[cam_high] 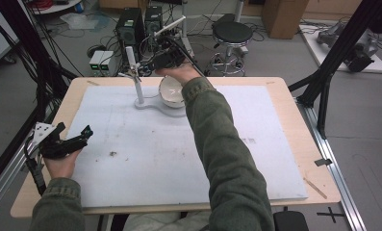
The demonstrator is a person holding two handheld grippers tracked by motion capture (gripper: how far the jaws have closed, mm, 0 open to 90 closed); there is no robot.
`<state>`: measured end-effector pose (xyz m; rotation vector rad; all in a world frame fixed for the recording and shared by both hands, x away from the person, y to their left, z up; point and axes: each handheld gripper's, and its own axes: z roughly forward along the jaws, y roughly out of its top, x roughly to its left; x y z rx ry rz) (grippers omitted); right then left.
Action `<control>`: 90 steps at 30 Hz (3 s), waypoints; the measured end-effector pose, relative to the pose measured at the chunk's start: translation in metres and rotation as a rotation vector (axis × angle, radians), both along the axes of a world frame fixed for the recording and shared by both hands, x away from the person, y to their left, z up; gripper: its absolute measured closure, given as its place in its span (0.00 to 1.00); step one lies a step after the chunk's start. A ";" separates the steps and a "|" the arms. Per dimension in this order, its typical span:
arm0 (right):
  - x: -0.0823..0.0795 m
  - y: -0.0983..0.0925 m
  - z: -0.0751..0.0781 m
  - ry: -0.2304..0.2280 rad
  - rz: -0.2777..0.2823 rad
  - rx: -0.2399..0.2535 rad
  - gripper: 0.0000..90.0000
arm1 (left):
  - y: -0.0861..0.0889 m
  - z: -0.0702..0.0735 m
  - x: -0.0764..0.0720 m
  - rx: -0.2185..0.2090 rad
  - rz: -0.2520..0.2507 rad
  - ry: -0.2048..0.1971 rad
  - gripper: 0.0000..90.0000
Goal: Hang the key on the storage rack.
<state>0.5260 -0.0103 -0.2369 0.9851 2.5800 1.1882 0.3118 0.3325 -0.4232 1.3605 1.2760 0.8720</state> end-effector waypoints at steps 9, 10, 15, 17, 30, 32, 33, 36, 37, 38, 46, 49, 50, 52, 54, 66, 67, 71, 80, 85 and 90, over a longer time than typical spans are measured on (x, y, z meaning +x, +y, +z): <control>-0.009 -0.017 -0.007 0.000 0.006 -0.013 0.01 | -0.001 0.000 0.000 0.005 -0.007 0.007 0.02; -0.010 -0.020 -0.007 -0.002 0.008 -0.018 0.01 | -0.001 0.000 0.001 0.003 -0.007 0.007 0.02; -0.015 -0.033 -0.007 -0.002 -0.004 -0.024 0.01 | -0.002 0.000 0.001 0.007 -0.011 0.009 0.02; -0.018 -0.037 -0.007 -0.007 -0.010 -0.042 0.01 | -0.002 0.000 0.001 0.006 -0.009 0.008 0.02; -0.036 -0.069 -0.014 -0.015 -0.047 -0.034 0.01 | -0.003 0.000 0.001 0.010 -0.014 0.012 0.02; -0.038 -0.076 -0.016 -0.024 -0.047 -0.026 0.01 | -0.003 0.000 0.001 0.010 -0.014 0.012 0.02; -0.040 -0.081 -0.018 -0.023 -0.057 -0.022 0.01 | -0.003 0.000 0.000 0.010 -0.013 0.012 0.02; -0.046 -0.093 -0.023 -0.023 -0.075 -0.029 0.01 | -0.002 0.000 0.000 0.009 -0.011 0.010 0.02; -0.049 -0.097 -0.025 -0.016 -0.080 -0.020 0.01 | -0.002 0.000 0.000 0.009 -0.012 0.014 0.02; -0.050 -0.101 -0.027 -0.017 -0.083 -0.021 0.01 | -0.002 0.000 0.000 0.010 -0.013 0.014 0.02; -0.066 -0.130 -0.032 -0.024 -0.125 -0.032 0.01 | -0.003 0.001 -0.001 0.009 -0.020 0.014 0.02; -0.073 -0.141 -0.033 -0.038 -0.135 -0.010 0.01 | -0.004 0.001 -0.001 0.008 -0.023 0.015 0.02; -0.076 -0.146 -0.034 -0.040 -0.141 -0.004 0.01 | -0.004 0.001 -0.001 0.011 -0.023 0.016 0.02; -0.078 -0.150 -0.037 -0.038 -0.145 -0.010 0.01 | -0.005 0.001 -0.002 0.016 -0.026 0.020 0.02; -0.082 -0.157 -0.041 -0.045 -0.149 -0.009 0.01 | -0.005 0.001 -0.002 0.016 -0.027 0.018 0.02; -0.102 -0.194 -0.066 -0.063 -0.219 -0.002 0.01 | -0.007 0.002 -0.004 0.041 -0.024 0.018 0.02; -0.104 -0.196 -0.068 -0.059 -0.227 0.008 0.01 | -0.007 0.002 -0.005 0.042 -0.024 0.018 0.02; -0.109 -0.205 -0.076 -0.064 -0.244 0.021 0.01 | -0.007 0.002 -0.006 0.045 -0.024 0.015 0.02; -0.122 -0.220 -0.089 -0.064 -0.264 0.018 0.01 | -0.007 0.002 -0.005 0.044 -0.025 0.016 0.02; -0.126 -0.227 -0.095 -0.059 -0.280 0.020 0.01 | -0.007 0.002 -0.006 0.043 -0.024 0.016 0.02; -0.132 -0.236 -0.103 -0.055 -0.293 0.017 0.01 | -0.006 0.002 -0.006 0.042 -0.019 0.014 0.02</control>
